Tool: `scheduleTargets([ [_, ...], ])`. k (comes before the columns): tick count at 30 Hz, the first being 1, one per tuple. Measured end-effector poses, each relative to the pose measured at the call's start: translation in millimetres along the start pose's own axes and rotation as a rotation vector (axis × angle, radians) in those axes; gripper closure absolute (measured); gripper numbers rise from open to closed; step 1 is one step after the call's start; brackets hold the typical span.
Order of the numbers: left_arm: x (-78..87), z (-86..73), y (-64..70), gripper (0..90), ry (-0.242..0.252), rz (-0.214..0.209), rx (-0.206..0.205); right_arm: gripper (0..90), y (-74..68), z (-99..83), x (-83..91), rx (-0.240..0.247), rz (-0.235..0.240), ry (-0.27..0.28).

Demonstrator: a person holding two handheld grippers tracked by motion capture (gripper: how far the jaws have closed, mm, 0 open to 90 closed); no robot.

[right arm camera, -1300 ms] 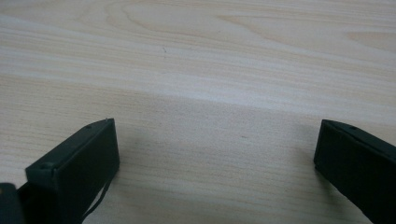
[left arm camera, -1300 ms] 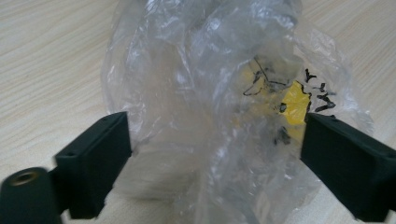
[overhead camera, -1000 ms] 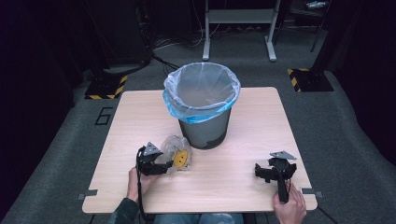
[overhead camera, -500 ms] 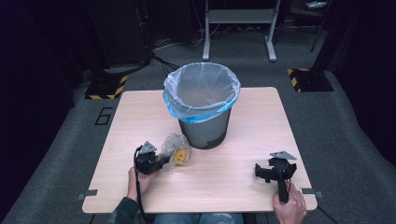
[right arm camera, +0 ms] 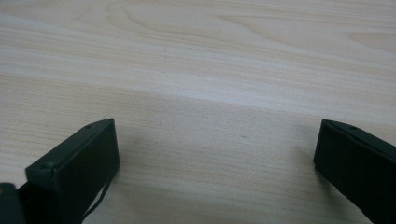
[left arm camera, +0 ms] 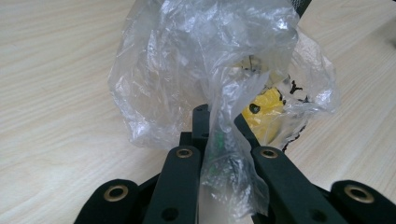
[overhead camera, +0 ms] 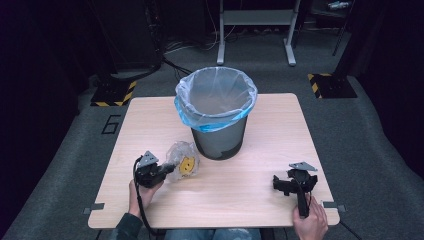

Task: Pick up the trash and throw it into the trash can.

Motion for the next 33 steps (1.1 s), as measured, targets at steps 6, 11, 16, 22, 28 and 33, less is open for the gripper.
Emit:
scheduleTargets([
  [6,12.9,5.8,-1.5,85.1,0.016,0.003,-0.004,0.0,0.1,0.1,-0.1,0.002,0.001,0.001],
  [11,16.8,8.5,-2.3,85.2,0.010,0.002,-0.016,0.0,0.1,0.1,-0.2,0.002,0.002,0.001],
  [16,20.0,10.9,-1.9,85.1,0.018,0.005,-0.018,0.0,0.2,0.1,-0.2,0.003,0.002,0.001],
  [22,27.5,16.4,-1.7,85.1,0.023,0.010,-0.029,0.0,0.2,0.1,-0.1,0.003,0.001,0.001],
  [28,32.8,20.5,-2.8,85.2,0.030,0.014,-0.031,0.0,0.2,0.1,-0.2,0.003,0.003,0.002],
  [33,37.5,25.4,-3.7,85.2,0.038,0.018,-0.038,0.0,0.2,0.2,-0.3,0.004,0.004,0.001],
])
Point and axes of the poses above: each handheld gripper's, and its own axes: x roughly backward along the jaws, z roughly out of its top, y roughly to its right, the point moved 4 cm from there along -x, roughly forward along the jaws, and after that the axes turned 3 degrees about -z, right-handed, at the moved point
